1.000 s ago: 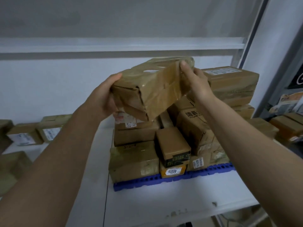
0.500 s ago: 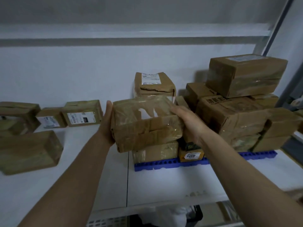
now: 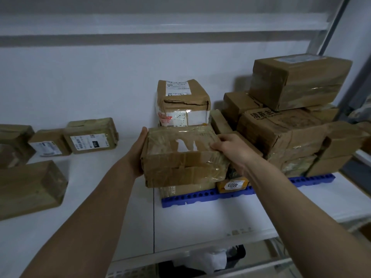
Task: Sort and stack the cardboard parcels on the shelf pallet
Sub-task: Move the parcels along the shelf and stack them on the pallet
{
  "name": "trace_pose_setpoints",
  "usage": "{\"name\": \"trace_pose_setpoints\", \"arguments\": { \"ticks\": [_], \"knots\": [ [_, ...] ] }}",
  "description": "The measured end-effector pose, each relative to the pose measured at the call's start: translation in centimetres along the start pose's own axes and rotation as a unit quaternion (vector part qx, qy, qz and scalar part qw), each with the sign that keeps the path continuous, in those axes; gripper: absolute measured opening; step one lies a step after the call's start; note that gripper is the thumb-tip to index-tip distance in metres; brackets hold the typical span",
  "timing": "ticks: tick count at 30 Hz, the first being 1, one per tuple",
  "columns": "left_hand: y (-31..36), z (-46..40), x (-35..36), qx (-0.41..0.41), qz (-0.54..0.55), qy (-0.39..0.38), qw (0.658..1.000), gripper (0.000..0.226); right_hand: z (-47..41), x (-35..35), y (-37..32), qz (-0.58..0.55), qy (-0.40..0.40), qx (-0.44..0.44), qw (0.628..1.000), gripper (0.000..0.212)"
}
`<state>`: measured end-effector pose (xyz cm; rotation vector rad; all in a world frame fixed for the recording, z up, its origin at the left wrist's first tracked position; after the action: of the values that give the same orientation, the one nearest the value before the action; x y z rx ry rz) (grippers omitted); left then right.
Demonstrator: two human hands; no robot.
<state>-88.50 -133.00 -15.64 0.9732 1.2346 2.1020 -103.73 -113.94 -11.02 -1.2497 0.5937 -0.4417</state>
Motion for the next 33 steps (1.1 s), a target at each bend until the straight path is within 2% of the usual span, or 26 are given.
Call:
{"name": "trace_pose_setpoints", "arguments": {
  "ticks": [3,5,8,11,15,17,21,24,30,33],
  "knots": [
    [-0.6,-0.4,-0.1,-0.011,-0.009,0.002,1.000,0.068,-0.3,0.1,-0.3,0.034,0.016,-0.021,0.999,0.008],
    [-0.9,-0.5,-0.3,-0.015,-0.017,0.011,1.000,0.064,-0.3,0.1,-0.6,0.049,0.022,-0.037,0.998,0.016],
    [-0.4,-0.3,-0.2,-0.013,-0.043,0.020,0.999,0.063,-0.1,-0.2,-0.8,0.064,0.015,-0.033,0.997,0.013],
    [0.8,0.3,0.3,-0.019,-0.119,0.034,0.992,0.060,0.2,-0.5,-1.4,0.059,0.025,-0.033,0.997,0.025],
    [3.3,1.6,0.8,0.022,-0.184,0.008,0.983,0.086,0.4,-1.2,-3.5,0.058,0.094,-0.113,0.987,0.030],
    [4.8,1.8,0.9,0.101,-0.198,0.001,0.975,0.097,0.2,-1.2,-3.9,0.027,0.121,-0.139,0.982,0.033],
    [5.2,1.5,0.4,0.215,-0.175,0.007,0.961,0.127,0.0,0.2,-2.5,-0.042,0.109,-0.124,0.985,0.036],
    [3.2,1.0,0.0,0.226,-0.194,0.014,0.954,0.130,-0.4,0.7,-1.4,-0.048,0.131,-0.122,0.983,0.039],
    [1.6,-0.1,-0.1,0.215,-0.164,0.014,0.963,0.135,-1.3,0.9,-1.1,-0.045,0.159,-0.133,0.977,0.027],
    [1.0,-0.1,0.4,0.204,-0.147,0.000,0.968,0.122,-1.7,1.0,-0.8,-0.054,0.155,-0.126,0.978,0.030]
  ]
}}
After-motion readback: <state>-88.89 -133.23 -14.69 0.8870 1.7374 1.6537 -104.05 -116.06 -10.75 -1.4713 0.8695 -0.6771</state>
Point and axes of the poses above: each hand's wrist, its own z-axis away from the middle knuckle, its own x-axis out of the palm, y = z × x, the point moved 4 cm from there along -z, towards the middle knuckle, and after that the axes turned 1 degree about -x, right-handed, at the moved point
